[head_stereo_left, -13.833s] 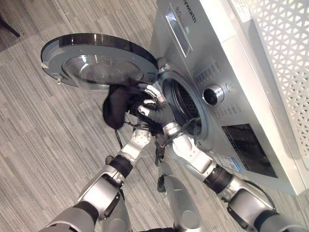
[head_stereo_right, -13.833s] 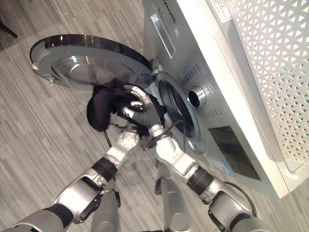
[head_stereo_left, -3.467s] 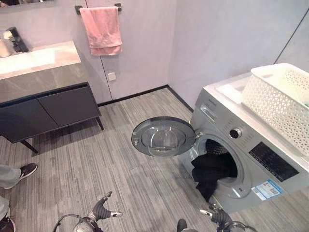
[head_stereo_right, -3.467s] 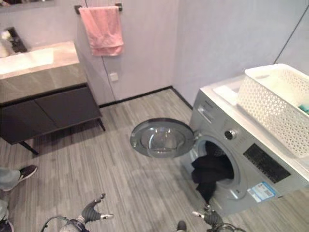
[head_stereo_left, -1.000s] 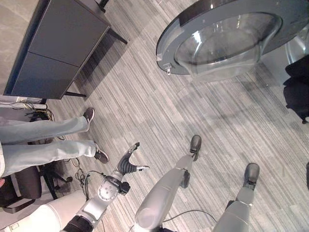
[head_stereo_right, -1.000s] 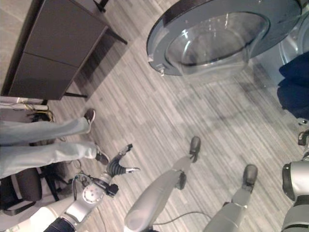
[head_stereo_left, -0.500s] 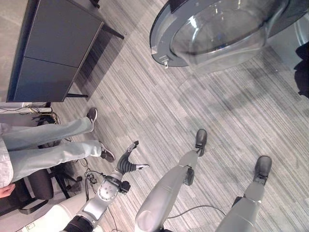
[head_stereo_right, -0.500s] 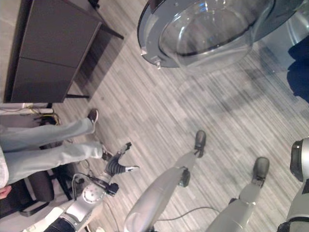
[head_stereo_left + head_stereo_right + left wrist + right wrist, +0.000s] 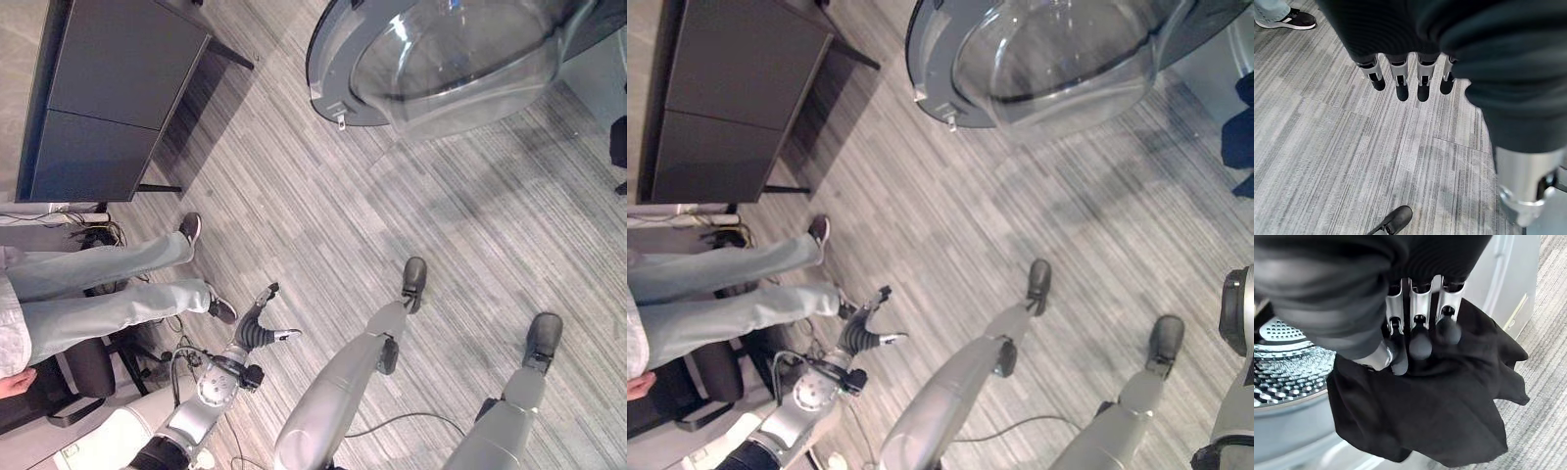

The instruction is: Grab the laundry basket,head to the washer,open it,put in the laundry and shut it.

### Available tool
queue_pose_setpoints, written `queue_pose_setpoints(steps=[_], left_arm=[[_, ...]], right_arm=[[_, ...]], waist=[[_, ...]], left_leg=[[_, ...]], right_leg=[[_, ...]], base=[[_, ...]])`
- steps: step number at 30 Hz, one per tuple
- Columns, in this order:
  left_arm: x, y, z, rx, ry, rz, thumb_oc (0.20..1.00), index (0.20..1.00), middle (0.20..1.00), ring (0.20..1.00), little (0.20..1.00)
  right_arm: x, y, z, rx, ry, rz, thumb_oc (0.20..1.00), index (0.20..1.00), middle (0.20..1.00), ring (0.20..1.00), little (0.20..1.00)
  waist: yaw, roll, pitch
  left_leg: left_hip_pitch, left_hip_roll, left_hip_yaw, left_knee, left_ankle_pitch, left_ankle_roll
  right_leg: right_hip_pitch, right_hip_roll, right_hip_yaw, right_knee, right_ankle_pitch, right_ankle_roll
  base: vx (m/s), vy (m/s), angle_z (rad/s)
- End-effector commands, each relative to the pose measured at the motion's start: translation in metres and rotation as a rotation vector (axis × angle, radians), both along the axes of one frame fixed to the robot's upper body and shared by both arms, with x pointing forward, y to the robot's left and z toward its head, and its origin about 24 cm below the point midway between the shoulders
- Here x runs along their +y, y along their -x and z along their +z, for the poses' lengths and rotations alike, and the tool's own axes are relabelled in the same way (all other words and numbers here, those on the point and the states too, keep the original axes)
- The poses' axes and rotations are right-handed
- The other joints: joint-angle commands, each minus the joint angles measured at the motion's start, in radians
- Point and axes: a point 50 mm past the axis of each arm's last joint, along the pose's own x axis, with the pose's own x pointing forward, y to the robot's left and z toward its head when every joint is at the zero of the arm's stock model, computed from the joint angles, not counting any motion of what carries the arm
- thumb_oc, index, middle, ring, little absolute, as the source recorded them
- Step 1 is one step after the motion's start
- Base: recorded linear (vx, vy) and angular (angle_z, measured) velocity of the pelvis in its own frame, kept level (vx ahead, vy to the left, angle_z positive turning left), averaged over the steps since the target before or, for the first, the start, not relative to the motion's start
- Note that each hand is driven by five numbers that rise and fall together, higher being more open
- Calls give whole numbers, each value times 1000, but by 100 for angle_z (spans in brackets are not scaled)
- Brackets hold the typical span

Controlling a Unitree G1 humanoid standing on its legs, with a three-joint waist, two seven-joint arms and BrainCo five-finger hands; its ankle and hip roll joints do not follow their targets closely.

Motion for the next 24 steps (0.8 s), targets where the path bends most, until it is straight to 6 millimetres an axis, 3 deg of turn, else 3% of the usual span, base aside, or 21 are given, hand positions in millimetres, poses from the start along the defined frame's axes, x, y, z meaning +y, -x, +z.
queue_pose_setpoints(steps=[1, 5, 9, 10, 12, 14, 15, 18, 19, 20, 22, 24], left_arm=[[13, -4, 8, -45, 23, 74, 1000, 1000, 1000, 1000, 1000], [17, -6, 9, -44, 14, 84, 1000, 1000, 1000, 1000, 1000], [23, -8, 8, -36, -9, 103, 1000, 1000, 1000, 1000, 1000], [23, -8, 8, -37, -8, 103, 1000, 1000, 1000, 1000, 1000], [29, -8, 8, -33, -12, 134, 1000, 1000, 1000, 1000, 1000], [31, -4, 5, -22, -18, 146, 1000, 1000, 1000, 1000, 1000], [33, -1, 4, -21, -18, 149, 1000, 1000, 1000, 1000, 1000], [33, -1, 5, -30, -21, 140, 1000, 1000, 1000, 1000, 1000], [34, -2, 5, -31, -28, 135, 1000, 1000, 1000, 1000, 1000], [33, -3, 6, -32, -23, 129, 1000, 1000, 1000, 1000, 1000], [33, -3, 7, -21, -10, 112, 1000, 1000, 1000, 1000, 1000], [32, -2, 7, -19, -5, 108, 1000, 1000, 1000, 1000, 1000]], right_arm=[[-16, 26, 40, -139, 68, -65, 200, 200, 200, 200, 200], [-12, 26, 54, -270, -5, -45, 200, 200, 200, 200, 200], [-4, 34, 90, -466, -48, -21, 200, 200, 200, 200, 200], [-4, 34, 90, -466, -47, -20, 200, 200, 200, 200, 200], [13, 47, 139, -689, -12, -7, 200, 200, 200, 200, 200], [28, 62, 173, -779, 108, -29, 200, 200, 200, 200, 200], [36, 66, 185, -717, 252, -74, 200, 200, 200, 200, 200], [32, 65, 183, -580, 311, -121, 200, 200, 200, 200, 200], [30, 57, 174, -475, 334, -112, 357, 357, 357, 357, 357], [24, 51, 162, -382, 325, -99, 1000, 1000, 1000, 1000, 1000], [11, 42, 134, -227, 271, -73, 1000, 1000, 1000, 1000, 1000], [2, 37, 112, -200, 203, -62, 1000, 1000, 1000, 1000, 1000]], waist=[[23, -28, 49], [19, -39, 39], [16, -60, 22], [16, -59, 23], [13, -76, 5], [12, -84, -6], [10, -94, -10], [5, -103, -5], [3, -108, 1], [2, -109, 6], [-5, -111, 20], [-10, -105, 31]], left_leg=[[-124, 20, -26, 83, -95, -95], [-119, 25, -25, 85, -98, -97], [-107, 31, -28, 89, -106, -101], [-107, 31, -28, 89, -106, -101], [-99, 34, -34, 90, -111, -103], [-95, 36, -40, 89, -113, -106], [-97, 37, -44, 93, -113, -107], [-108, 43, -45, 101, -112, -108], [-109, 46, -43, 98, -110, -108], [-112, 49, -42, 97, -108, -108], [-121, 53, -39, 99, -103, -109], [-123, 55, -34, 96, -100, -110]], right_leg=[[121, -58, -130, -2, -9, -32], [122, -54, -121, -2, -9, -32], [137, -53, -123, -2, -13, -32], [137, -53, -123, -2, -13, -32], [145, -53, -127, -2, -13, -32], [148, -53, -134, -2, -13, -32], [148, -52, -138, -2, -11, -32], [142, -48, -142, -2, -5, -32], [137, -46, -142, -2, -3, -32], [133, -45, -142, -2, -3, -32], [123, -42, -139, -2, 0, -32], [116, -42, -138, -2, 0, -32]], base=[[0, 0, 0], [0, 0, 0], [4, -8, 0], [0, 0, 0], [0, 0, 0], [3, -21, -1], [-19, -58, -4], [-25, -36, -3], [-37, -38, -3], [-42, -44, -4], [-16, -19, -1], [0, 0, 0]])
